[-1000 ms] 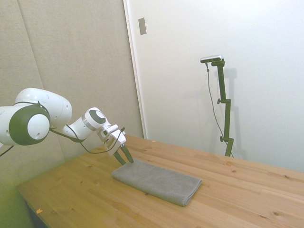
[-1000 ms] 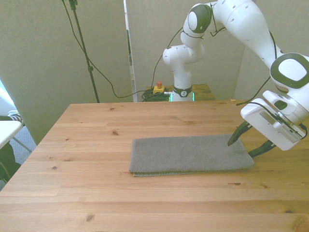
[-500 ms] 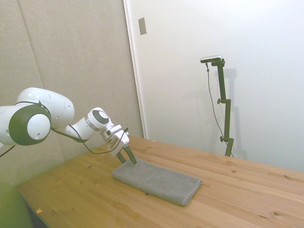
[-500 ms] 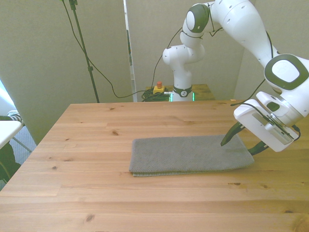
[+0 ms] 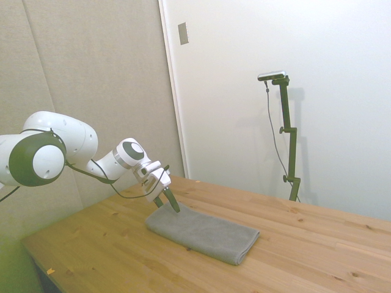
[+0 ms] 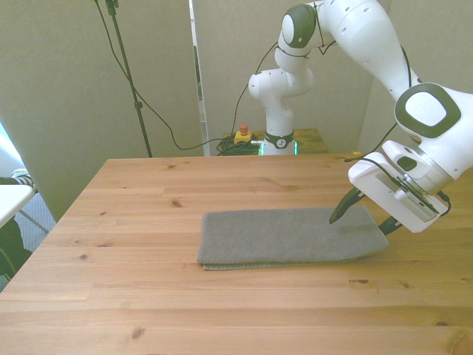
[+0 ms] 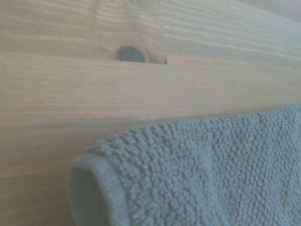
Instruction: Fold the towel
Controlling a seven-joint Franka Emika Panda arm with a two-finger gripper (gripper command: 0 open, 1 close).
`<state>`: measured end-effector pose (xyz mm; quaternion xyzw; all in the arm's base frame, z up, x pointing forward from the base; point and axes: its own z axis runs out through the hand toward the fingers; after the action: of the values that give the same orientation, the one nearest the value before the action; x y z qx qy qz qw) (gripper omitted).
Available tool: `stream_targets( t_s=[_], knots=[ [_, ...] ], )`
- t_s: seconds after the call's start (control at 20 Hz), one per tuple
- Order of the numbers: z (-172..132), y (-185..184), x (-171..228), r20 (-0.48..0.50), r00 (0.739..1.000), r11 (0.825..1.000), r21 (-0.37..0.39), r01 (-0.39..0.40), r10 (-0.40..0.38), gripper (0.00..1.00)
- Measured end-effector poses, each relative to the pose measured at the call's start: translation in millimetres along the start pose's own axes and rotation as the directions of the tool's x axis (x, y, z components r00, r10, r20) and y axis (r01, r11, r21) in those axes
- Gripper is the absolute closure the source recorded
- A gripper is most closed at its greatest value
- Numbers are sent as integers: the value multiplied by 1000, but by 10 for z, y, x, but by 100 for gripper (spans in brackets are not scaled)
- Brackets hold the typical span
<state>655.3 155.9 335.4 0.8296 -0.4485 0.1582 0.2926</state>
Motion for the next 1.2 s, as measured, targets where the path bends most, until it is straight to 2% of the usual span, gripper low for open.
stream_targets(
  t_s=[1.0, 1.2],
  knots=[
    [34, -42, -141, 15, 1000, 997, 71, 26, -27, 100],
    [40, 22, -44, 59, 998, 996, 90, 28, -33, 100]
  ],
)
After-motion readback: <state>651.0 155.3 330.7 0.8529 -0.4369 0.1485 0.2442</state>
